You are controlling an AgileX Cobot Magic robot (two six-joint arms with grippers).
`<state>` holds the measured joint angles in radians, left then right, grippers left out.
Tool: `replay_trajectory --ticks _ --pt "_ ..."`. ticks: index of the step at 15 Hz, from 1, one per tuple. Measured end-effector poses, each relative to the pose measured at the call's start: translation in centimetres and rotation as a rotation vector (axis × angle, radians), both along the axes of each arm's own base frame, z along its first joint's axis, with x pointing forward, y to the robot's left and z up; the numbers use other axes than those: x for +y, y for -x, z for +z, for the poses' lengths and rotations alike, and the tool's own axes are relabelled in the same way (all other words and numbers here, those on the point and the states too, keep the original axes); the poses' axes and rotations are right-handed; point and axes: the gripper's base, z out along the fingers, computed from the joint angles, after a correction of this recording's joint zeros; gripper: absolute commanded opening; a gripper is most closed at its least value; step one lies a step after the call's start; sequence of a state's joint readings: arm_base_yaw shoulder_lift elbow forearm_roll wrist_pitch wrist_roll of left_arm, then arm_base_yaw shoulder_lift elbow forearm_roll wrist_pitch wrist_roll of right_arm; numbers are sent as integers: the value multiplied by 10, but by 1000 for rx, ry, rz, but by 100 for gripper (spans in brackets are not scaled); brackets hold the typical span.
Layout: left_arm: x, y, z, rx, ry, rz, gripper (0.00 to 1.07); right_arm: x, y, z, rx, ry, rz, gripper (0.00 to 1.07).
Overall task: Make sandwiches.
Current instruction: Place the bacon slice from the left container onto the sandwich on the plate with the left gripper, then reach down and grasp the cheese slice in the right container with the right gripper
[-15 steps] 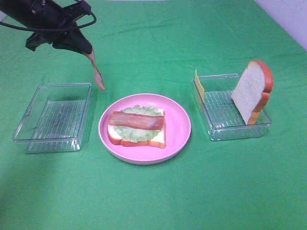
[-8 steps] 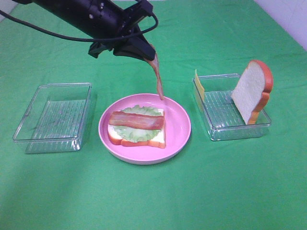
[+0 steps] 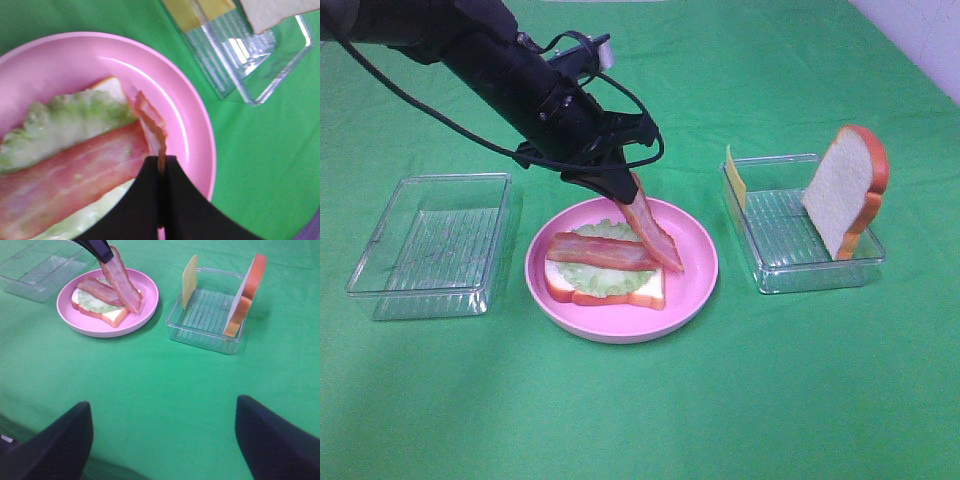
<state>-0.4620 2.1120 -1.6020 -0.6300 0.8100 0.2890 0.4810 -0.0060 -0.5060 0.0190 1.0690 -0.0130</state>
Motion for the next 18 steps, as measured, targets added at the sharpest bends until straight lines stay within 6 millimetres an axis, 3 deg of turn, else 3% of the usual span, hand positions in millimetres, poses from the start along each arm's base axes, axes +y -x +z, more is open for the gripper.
replay_trajectory --ticks 5,7,9,12,16,18 --pt "10 -3 -11 -18 -135 11 0 0 0 0 0 0 0 75" --pt "10 -4 -14 -3 -141 33 5 0 0 0 0 0 0 75" --pt "13 -7 -18 -2 -166 77 28 0 0 0 0 0 0 75" --pt "16 -8 -20 -3 -200 116 79 0 0 0 0 0 0 75" --pt "20 -7 -2 -59 -223 100 82 0 0 0 0 0 0 75" --pt "31 -1 29 -142 -289 59 82 0 0 0 0 0 0 75"
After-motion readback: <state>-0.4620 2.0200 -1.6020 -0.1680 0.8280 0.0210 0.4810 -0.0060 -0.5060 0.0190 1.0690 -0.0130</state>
